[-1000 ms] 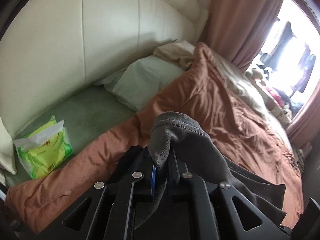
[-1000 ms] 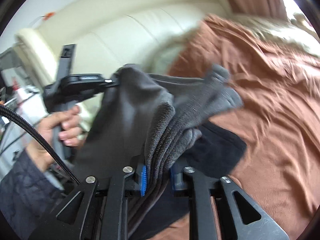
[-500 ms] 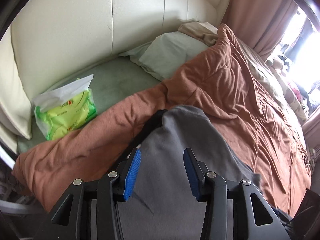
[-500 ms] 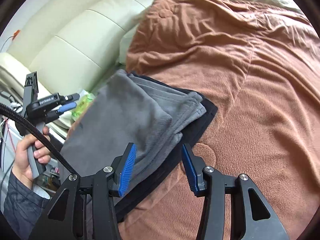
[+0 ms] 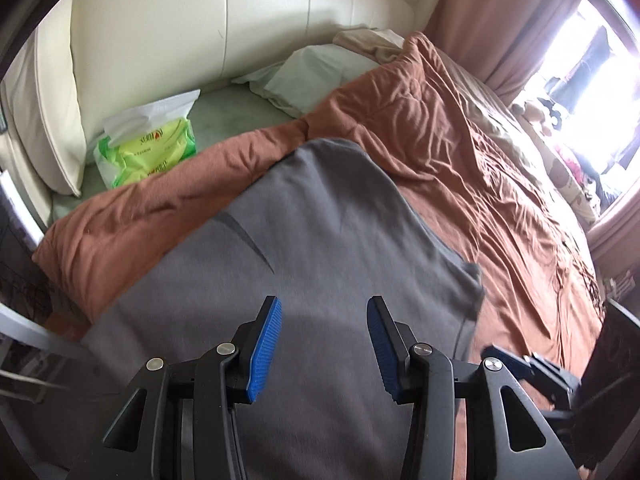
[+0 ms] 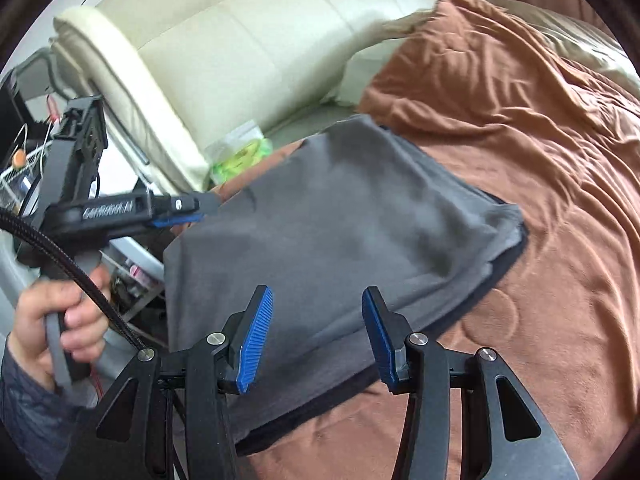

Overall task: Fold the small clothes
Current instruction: 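Lower the grey strip onto the black garment and open both grippers, then press and smooth the folded grey shirt flat with both grippers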

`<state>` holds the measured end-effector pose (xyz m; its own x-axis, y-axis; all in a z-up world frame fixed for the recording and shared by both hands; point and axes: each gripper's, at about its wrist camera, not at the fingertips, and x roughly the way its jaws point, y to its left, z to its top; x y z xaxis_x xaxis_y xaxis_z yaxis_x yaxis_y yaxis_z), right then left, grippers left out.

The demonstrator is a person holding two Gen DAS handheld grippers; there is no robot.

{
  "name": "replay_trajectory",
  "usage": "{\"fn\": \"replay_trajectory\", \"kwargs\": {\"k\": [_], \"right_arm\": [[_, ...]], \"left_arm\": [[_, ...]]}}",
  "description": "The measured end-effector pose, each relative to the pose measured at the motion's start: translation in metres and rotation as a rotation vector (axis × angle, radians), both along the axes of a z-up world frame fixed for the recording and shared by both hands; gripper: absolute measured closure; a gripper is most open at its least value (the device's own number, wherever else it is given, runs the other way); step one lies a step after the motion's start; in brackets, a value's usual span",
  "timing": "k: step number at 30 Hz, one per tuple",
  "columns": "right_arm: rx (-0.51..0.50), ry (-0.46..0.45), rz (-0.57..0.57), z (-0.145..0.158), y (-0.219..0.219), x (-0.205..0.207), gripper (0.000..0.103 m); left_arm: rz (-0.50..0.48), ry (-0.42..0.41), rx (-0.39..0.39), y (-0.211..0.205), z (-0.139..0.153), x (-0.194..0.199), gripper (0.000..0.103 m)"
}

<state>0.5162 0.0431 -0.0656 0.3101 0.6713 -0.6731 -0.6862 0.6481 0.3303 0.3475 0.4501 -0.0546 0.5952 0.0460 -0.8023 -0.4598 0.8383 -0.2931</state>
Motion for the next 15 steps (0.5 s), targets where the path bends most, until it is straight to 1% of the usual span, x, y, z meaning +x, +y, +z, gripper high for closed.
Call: {"fn": "replay_trajectory", "kwargs": {"k": [4,7,9,10,11,15], "right_arm": [[-0.020,-0.009,0.051,0.001,0.014,0.000,0.059],[-0.057,-0.027,0.092,-0.008,0.024,0.000,0.059],[-0.102,-0.030,0.118,-0.017,0.026,-0.001,0.065],[-0.122,-0.030,0.125,-0.020,0.026,-0.003,0.066],[-0.140,-0.024,0.130,-0.025,0.025,-0.002,0.067],[-0.149,0.003,0.146,-0.037,0.016,0.000,0.067]], "left_arm": [[0.004,0.005,-0.031,-0.014,-0.010,-0.018,0.056],[-0.014,0.010,-0.016,-0.029,-0.019,-0.029,0.057],[-0.017,0.014,-0.025,-0.037,-0.028,-0.037,0.060],[-0.018,0.014,-0.042,-0.040,-0.033,-0.041,0.065],[-0.017,0.015,-0.049,-0.043,-0.036,-0.044,0.068],[-0.003,0.010,-0.047,-0.053,-0.045,-0.055,0.071]]}}
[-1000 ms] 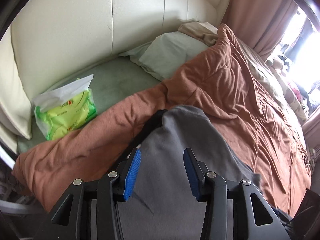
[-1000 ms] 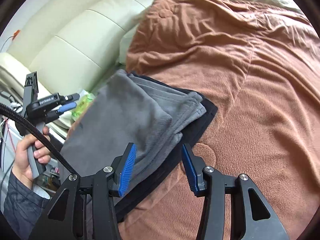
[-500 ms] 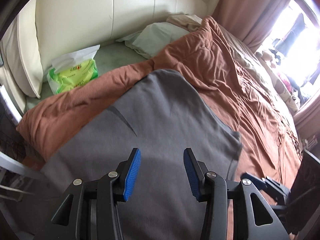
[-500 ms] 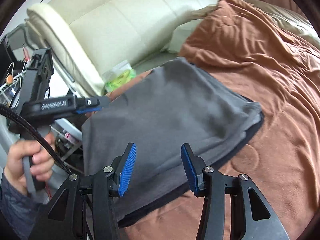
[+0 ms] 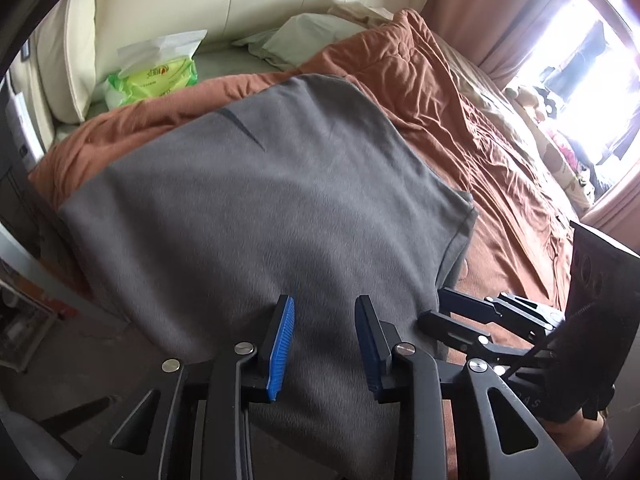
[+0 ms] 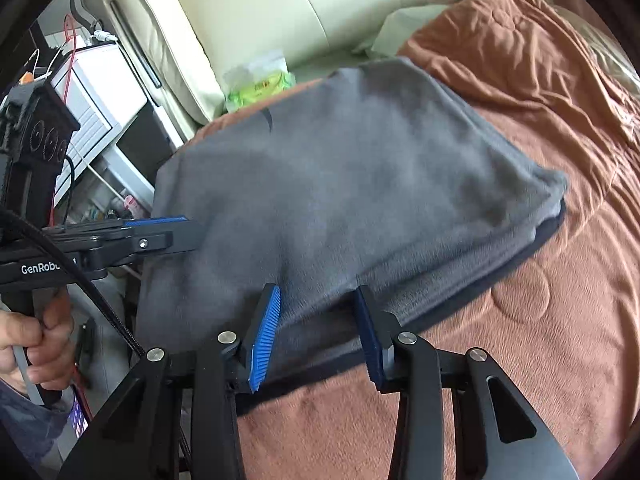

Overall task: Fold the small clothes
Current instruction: 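Press and smooth the folded grey shirt flat with both grippers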

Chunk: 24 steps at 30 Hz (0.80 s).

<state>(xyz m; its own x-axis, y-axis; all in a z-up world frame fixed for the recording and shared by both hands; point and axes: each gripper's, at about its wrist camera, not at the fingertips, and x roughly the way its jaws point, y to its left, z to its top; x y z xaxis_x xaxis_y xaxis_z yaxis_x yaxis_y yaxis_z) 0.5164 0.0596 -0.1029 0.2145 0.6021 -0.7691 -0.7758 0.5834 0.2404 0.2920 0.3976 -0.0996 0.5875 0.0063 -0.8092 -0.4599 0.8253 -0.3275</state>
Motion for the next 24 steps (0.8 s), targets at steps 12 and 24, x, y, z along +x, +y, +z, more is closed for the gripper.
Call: {"fn": "replay_trajectory", "kwargs": {"k": [12,24], "right_arm": [[-0.074,-0.017,-0.019,-0.002,-0.006,-0.016,0.070],[-0.049,-0.086,-0.170,0.057,-0.067,-0.054,0.069]], "left_arm": [[-0.034,-0.034,-0.010,-0.032,-0.003,-0.016,0.085],[-0.095,-0.087,-0.046,-0.065,0.001,-0.009,0.091]]}}
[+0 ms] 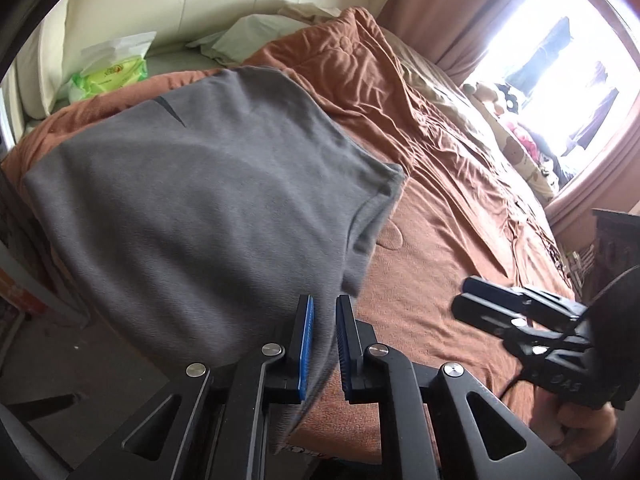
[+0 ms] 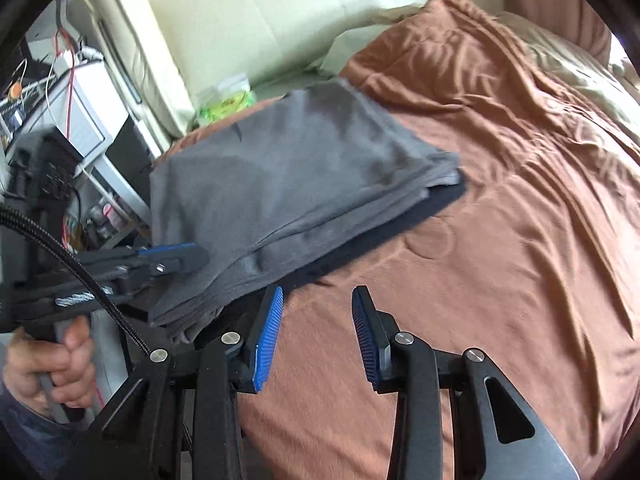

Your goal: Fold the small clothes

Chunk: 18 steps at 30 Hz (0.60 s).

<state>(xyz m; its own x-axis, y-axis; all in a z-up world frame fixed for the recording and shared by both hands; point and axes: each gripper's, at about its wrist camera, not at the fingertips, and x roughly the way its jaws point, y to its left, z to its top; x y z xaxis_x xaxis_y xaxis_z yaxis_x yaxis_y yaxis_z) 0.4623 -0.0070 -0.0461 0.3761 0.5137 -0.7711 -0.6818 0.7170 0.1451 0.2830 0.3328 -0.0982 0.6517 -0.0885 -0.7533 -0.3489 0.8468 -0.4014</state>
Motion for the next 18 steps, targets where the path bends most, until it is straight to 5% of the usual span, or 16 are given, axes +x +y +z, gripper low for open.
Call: {"fn": "replay_trajectory", "kwargs": {"k": [11,15,18], "right_arm": [[0.008,-0.028,-0.130,0.040,-0.073,-0.048,0.056],[0.020,-0.035,-0.181,0.048,-0.098,-0.072,0.037],[0.022,-0.035,-0.200,0.055,-0.110,-0.088,0.033]], "left_arm": [[0.001,0.060,0.002,-0.018,-0.027,0.003,0.100],[-0.015,0.066,0.007,-0.022,-0.023,0.001,0.100],[-0.044,0.046,-0.030,-0.031,-0.015,-0.010,0.099]]}}
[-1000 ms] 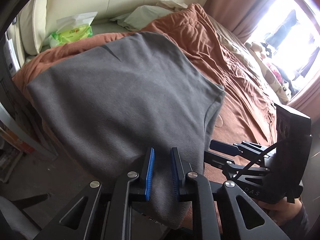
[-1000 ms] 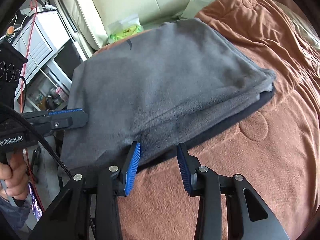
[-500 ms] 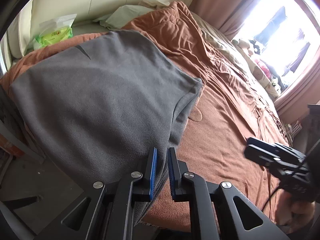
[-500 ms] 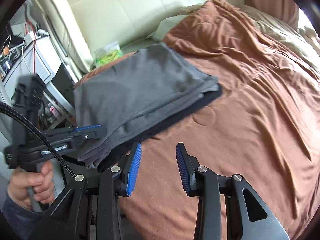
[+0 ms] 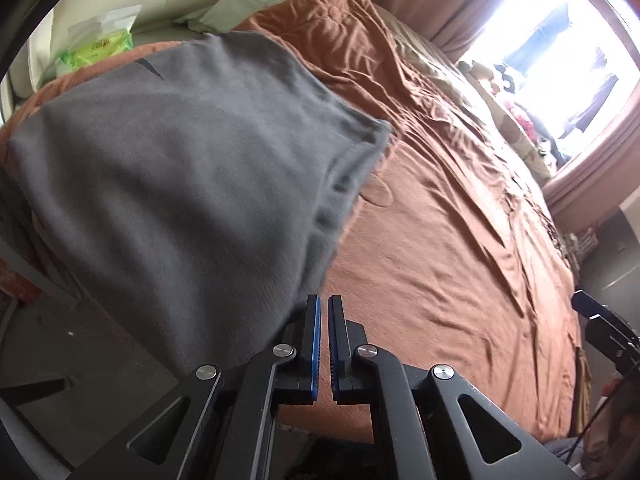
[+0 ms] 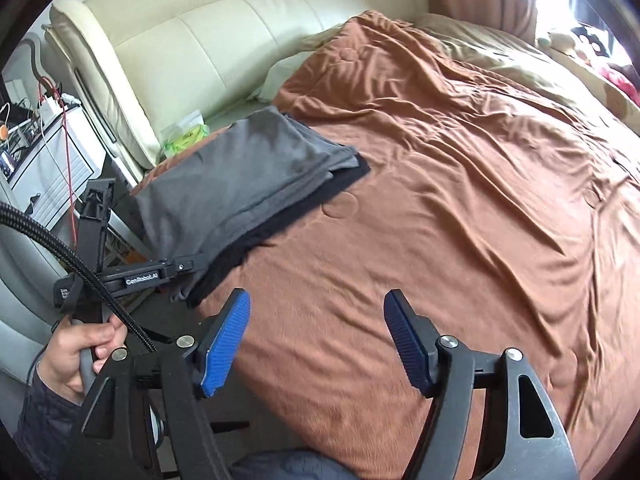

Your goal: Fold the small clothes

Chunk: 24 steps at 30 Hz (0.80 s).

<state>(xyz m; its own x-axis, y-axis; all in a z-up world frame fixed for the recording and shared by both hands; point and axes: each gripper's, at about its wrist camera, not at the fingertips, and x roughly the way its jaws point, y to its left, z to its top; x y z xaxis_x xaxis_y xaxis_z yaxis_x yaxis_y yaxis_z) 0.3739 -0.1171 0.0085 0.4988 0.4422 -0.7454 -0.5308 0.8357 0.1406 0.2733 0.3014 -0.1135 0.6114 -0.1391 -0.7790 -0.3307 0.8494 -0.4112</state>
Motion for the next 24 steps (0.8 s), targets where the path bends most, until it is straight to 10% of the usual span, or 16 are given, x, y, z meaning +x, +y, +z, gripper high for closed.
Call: {"fn": "replay_trajectory", "kwargs": {"k": [9,12,14,24], "right_arm": [[0.028,-0.064,-0.055,0.030,-0.048,-0.044,0.017],[0.039,-0.093,-0.081,0.040,-0.070,-0.061,0.016],[0.049,-0.113,-0.105,0.046,-0.086,-0.075,0.013],[0.092,-0.197,-0.164,0.063,-0.144,-0.156,0.005]], "left_arm": [[-0.010,-0.070,0.114,-0.037,0.061,-0.037,0.094],[-0.012,-0.098,0.139,-0.052,0.080,-0.049,0.070],[-0.010,-0.133,0.174,-0.067,0.093,-0.061,0.023],[-0.051,-0.279,0.345,-0.143,0.139,-0.117,0.000]]}}
